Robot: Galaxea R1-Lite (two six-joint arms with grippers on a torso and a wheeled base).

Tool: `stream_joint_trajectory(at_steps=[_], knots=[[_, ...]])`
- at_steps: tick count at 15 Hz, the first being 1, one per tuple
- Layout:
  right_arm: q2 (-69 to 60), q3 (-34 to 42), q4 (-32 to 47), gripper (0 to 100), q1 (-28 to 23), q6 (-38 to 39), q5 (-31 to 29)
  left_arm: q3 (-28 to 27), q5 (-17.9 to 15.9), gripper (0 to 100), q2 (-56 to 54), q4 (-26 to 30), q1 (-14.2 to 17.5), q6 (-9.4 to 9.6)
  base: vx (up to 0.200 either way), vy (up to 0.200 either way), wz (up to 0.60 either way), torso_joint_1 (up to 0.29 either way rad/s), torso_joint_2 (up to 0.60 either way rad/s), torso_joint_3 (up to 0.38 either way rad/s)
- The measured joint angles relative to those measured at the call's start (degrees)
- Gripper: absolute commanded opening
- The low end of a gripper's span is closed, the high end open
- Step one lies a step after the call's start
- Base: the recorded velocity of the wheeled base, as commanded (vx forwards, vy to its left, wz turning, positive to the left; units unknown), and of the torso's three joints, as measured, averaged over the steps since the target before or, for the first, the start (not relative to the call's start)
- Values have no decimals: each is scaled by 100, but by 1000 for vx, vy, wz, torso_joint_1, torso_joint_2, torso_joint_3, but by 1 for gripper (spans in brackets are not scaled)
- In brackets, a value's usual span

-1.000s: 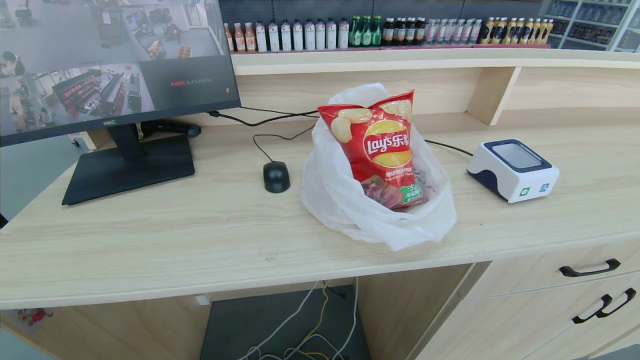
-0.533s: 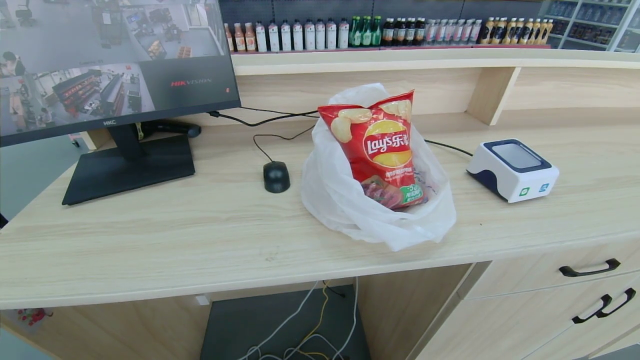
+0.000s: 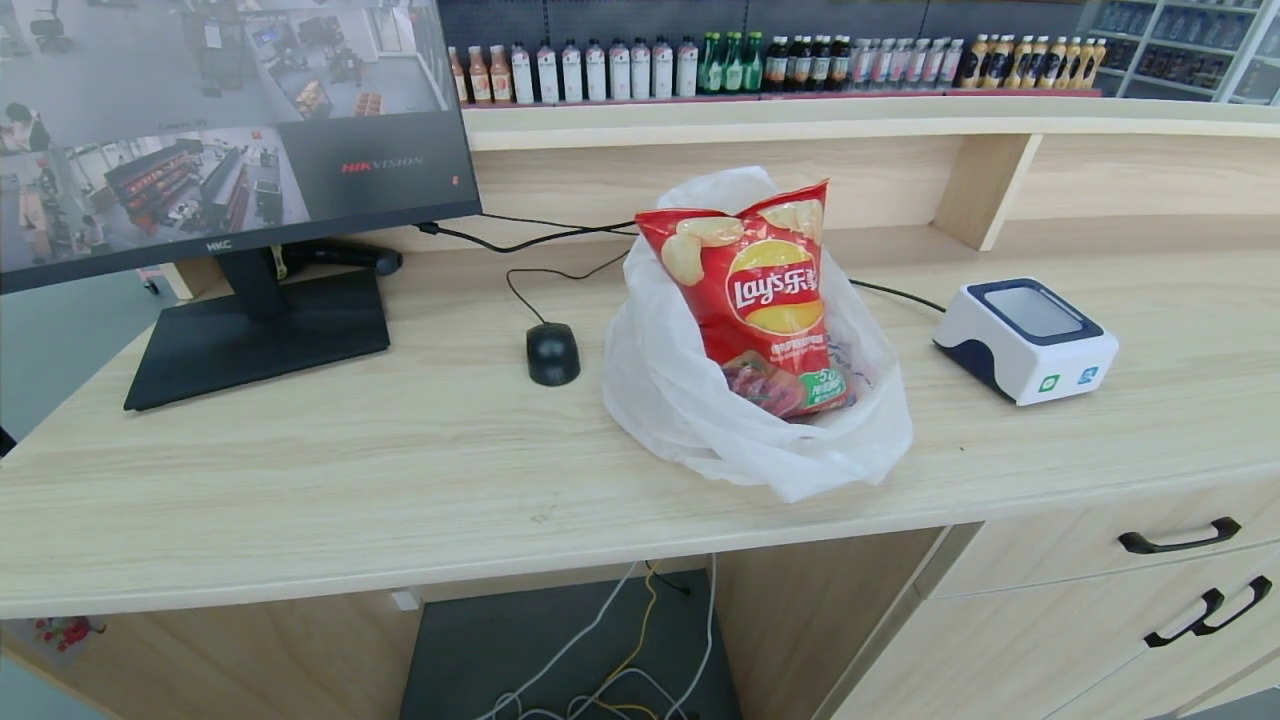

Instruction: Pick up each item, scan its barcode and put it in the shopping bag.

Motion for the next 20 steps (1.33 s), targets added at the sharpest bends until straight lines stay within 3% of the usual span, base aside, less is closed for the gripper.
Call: stream_joint_trajectory(at_steps=[5, 20], knots=[[-5, 0, 6, 100, -5, -13, 0, 0, 2, 100, 0, 0, 0, -45, 0, 0, 0, 0, 0, 0], [-7, 0, 9, 100, -5, 6, -9, 0, 5, 100, 0, 10, 7, -93, 0, -200, 0, 4, 2, 3]])
